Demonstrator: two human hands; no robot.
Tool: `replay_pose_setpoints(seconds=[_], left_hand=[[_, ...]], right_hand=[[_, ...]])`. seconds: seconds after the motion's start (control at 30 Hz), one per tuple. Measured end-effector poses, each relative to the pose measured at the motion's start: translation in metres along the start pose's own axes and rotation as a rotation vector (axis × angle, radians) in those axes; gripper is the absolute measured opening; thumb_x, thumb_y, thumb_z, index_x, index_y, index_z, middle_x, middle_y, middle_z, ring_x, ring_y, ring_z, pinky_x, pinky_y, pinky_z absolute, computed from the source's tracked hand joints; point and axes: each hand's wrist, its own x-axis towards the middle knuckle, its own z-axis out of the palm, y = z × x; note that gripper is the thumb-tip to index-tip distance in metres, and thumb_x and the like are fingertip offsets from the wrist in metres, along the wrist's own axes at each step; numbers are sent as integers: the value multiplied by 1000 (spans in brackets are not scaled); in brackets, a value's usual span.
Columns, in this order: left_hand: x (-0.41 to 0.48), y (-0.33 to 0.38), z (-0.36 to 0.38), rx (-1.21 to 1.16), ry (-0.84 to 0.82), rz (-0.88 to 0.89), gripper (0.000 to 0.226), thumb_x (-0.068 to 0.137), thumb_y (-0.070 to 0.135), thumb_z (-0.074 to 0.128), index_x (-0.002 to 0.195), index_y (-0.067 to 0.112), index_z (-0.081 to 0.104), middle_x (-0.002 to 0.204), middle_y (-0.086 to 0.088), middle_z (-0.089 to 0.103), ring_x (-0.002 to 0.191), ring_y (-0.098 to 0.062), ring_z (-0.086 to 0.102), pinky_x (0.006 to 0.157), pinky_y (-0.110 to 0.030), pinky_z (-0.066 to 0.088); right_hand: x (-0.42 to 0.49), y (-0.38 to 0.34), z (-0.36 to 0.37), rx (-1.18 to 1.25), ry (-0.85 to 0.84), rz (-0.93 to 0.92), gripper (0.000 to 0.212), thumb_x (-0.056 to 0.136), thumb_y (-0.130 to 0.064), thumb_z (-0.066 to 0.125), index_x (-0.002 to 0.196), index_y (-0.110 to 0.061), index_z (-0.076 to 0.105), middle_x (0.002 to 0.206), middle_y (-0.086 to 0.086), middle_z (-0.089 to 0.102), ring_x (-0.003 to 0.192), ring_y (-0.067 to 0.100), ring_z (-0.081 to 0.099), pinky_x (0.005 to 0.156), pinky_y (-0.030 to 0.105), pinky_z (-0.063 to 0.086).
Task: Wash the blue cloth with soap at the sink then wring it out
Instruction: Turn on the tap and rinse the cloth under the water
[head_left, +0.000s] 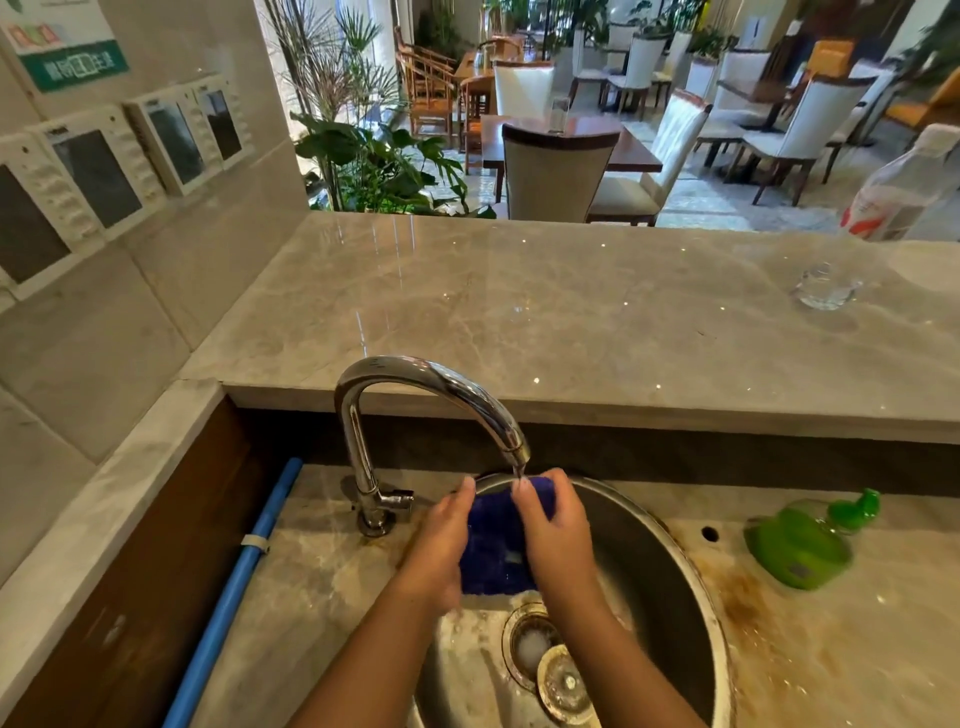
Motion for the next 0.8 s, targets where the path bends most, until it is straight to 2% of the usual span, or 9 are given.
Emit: replay_pose_setpoints(seconds=[0.07, 0.2, 0.3, 0.37, 0.47, 0.53, 0.57, 0.67, 0.8], left_hand=[[5, -2, 10, -9, 98, -2, 50, 97, 58, 49, 123, 18, 62, 115, -15, 71, 104, -36, 68, 89, -58, 56], [8, -7, 26, -184, 93, -32, 50, 96, 52, 53, 97, 5, 69, 83, -14, 71, 74, -27, 70, 69, -35, 53], [0, -13, 31, -166, 72, -79, 46, 96, 55, 54, 108, 12, 69, 102, -16, 73, 93, -32, 70, 77, -43, 56], [0, -15, 31, -124, 64, -70, 43, 95, 55, 57, 115, 18, 65, 109, -15, 71, 99, -36, 69, 84, -52, 58], [2, -16, 26, -61, 28, 65, 29, 94, 30, 67, 119, 15, 63, 114, -15, 71, 103, -34, 70, 88, -54, 58], [6, -15, 18, -56, -12, 152, 37, 92, 10, 68, 127, 8, 57, 119, -18, 70, 106, -35, 71, 84, -49, 60], [7, -14, 14, -21, -19, 188, 38, 93, 7, 67, 128, 8, 55, 121, -18, 69, 106, -34, 71, 83, -47, 61], [5, -16, 10, 283, 62, 302, 20, 99, 25, 61, 118, 21, 56, 117, -12, 69, 102, -29, 71, 86, -53, 60], [-2, -23, 20, 309, 103, 300, 24, 104, 37, 47, 126, 28, 54, 122, -8, 66, 105, -28, 68, 88, -57, 59]], right_hand=[[-8, -4, 11, -81, -23, -105, 16, 97, -32, 59, 90, -18, 57, 80, 2, 66, 69, 9, 63, 67, 28, 56], [-2, 5, 29, -300, 35, -202, 26, 97, -48, 56, 90, -23, 56, 76, -5, 66, 67, 6, 63, 61, 26, 54], [12, 14, 22, -304, 89, -133, 27, 100, -44, 50, 87, -20, 52, 73, -3, 61, 64, 9, 59, 58, 27, 47], [20, 16, 11, -237, 84, -36, 23, 102, -39, 48, 90, -19, 50, 77, -5, 57, 66, 4, 55, 60, 19, 42], [29, 21, 0, -145, 64, 76, 14, 103, -37, 49, 102, -22, 49, 88, -12, 54, 83, 5, 57, 73, 21, 44], [33, 24, -5, -87, 100, 130, 31, 102, -41, 50, 117, -15, 56, 110, -3, 63, 103, 21, 63, 88, 34, 51], [34, 25, -8, -21, 119, 144, 34, 101, -41, 51, 118, -12, 57, 113, 5, 65, 102, 25, 64, 89, 42, 54], [28, 23, -9, 129, 158, 93, 15, 101, -31, 53, 101, -17, 59, 95, 12, 67, 80, 27, 66, 74, 45, 57], [11, 26, -2, 62, 151, 7, 13, 101, -29, 54, 114, -29, 58, 104, -5, 64, 92, 15, 65, 80, 37, 57]])
